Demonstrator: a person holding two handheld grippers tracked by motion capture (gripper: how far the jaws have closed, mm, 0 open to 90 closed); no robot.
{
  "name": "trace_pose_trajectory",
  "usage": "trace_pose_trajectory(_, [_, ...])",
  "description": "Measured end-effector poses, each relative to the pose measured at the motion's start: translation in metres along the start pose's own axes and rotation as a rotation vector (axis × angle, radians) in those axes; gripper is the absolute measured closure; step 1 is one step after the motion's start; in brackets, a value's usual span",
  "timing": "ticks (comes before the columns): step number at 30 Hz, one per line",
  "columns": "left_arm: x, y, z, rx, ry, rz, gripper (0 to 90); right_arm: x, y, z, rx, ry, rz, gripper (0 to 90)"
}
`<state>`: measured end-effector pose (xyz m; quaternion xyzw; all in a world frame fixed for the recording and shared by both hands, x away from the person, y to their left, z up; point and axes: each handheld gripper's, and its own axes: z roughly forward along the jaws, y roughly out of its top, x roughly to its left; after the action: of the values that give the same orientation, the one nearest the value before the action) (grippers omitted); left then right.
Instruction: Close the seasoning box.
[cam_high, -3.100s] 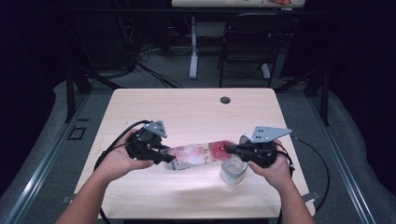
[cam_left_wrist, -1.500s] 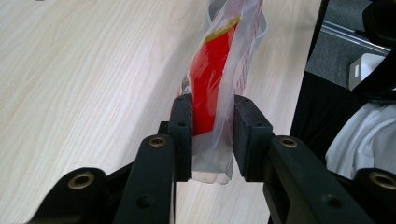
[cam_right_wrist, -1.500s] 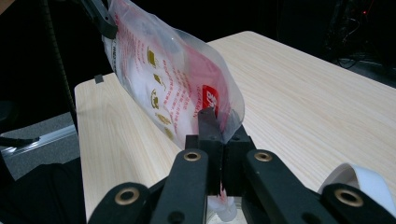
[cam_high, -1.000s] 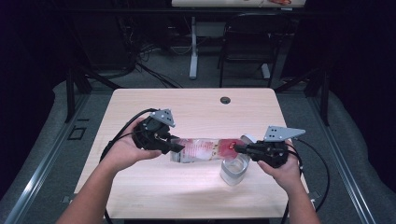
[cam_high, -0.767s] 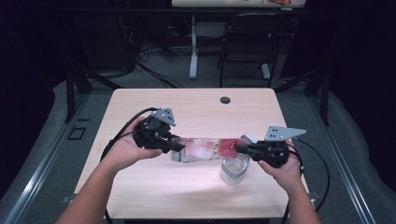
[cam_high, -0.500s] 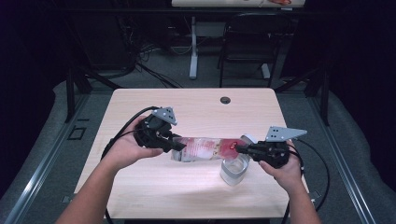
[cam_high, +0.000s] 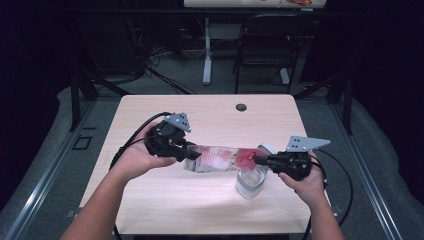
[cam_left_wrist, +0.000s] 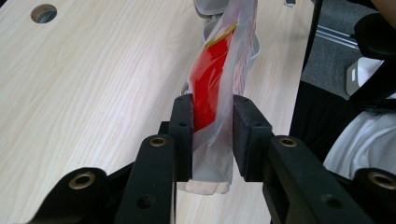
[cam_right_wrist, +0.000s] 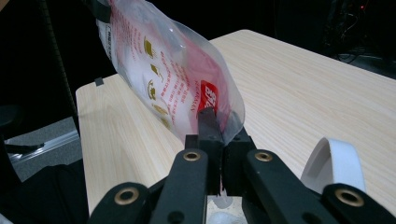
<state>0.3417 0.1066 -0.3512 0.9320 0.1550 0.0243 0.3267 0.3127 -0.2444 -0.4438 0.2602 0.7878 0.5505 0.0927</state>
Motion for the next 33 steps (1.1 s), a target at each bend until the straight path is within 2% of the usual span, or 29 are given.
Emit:
trace_pose_trajectory(23, [-0.0001, 0.0063, -0.0005, 0.009, 0.004, 0.007, 72.0, -0.0019, -0.0014, -0.0011, 0.002, -0.007, 0.005, 89.2])
trace_pose_trajectory(33, [-0.0016, 0.0097, -0.0009, -0.007, 0.005, 0.007, 72.1, -0.0045, -0.003, -0.0024, 0.004, -0.005, 0.017, 89.0])
